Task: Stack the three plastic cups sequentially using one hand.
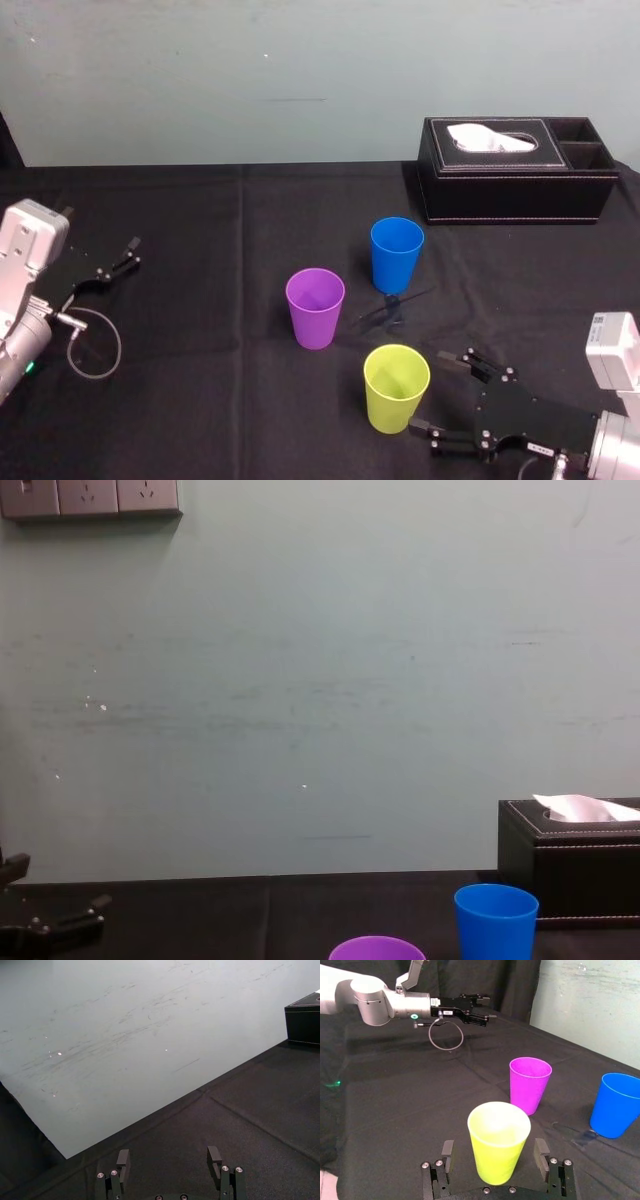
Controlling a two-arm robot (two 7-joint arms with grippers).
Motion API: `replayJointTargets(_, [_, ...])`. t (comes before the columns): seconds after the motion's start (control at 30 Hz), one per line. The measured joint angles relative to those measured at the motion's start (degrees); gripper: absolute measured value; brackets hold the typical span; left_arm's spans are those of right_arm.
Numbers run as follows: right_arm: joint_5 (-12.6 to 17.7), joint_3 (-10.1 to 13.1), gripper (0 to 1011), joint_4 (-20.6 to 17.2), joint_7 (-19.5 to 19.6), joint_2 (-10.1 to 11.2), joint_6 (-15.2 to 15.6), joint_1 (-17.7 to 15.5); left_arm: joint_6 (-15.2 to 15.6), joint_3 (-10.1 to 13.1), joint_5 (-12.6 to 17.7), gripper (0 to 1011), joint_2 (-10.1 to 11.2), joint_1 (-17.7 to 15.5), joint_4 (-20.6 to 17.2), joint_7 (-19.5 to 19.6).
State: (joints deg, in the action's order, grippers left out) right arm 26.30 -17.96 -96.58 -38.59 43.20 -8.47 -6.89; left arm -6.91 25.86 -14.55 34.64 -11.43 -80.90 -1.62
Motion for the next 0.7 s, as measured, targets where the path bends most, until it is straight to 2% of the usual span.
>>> replayJointTargets(0.7, [-0.55,-1.8,1003,1.38,0.54,-1.11,0.49,1.84,0.0,0.0,0.0,1010,0.0,0.0,0.0,0.0])
